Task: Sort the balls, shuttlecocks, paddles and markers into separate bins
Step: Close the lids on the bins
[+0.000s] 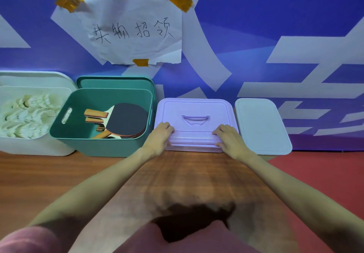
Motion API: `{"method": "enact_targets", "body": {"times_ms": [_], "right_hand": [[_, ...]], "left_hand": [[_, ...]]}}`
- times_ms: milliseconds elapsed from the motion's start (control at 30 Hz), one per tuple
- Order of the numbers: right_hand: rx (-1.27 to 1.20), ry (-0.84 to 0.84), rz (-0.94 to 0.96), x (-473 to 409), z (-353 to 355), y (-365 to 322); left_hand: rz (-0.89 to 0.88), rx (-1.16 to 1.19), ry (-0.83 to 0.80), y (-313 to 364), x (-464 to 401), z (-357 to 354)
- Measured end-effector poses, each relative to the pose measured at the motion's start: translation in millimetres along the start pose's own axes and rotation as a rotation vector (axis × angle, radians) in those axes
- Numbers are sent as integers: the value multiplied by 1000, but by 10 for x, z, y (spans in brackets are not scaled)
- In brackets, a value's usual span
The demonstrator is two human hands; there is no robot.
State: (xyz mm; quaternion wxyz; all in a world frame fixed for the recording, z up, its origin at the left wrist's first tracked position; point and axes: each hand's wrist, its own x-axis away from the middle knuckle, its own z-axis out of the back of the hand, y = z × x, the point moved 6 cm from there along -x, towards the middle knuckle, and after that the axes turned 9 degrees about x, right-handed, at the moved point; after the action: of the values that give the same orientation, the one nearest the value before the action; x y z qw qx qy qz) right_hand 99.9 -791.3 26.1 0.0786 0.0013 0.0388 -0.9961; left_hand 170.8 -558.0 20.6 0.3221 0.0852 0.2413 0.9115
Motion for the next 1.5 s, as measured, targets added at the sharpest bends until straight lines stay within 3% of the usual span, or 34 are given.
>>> {"method": "enact_targets", "body": {"times_ms": [567, 900, 1200, 1500], "right_hand": [[-85, -12, -23, 55, -107, 19], [57, -46, -58, 75, -112, -85], [131, -68, -196, 121, -221, -188], [106, -36, -325, 138, -310, -327]], "left_hand": [[26, 5, -31, -13, 52, -66], [-15, 16, -23, -1, 109, -66], [-82, -32, 34, -9, 144, -110], [-64, 136, 45, -145, 195, -84]]}}
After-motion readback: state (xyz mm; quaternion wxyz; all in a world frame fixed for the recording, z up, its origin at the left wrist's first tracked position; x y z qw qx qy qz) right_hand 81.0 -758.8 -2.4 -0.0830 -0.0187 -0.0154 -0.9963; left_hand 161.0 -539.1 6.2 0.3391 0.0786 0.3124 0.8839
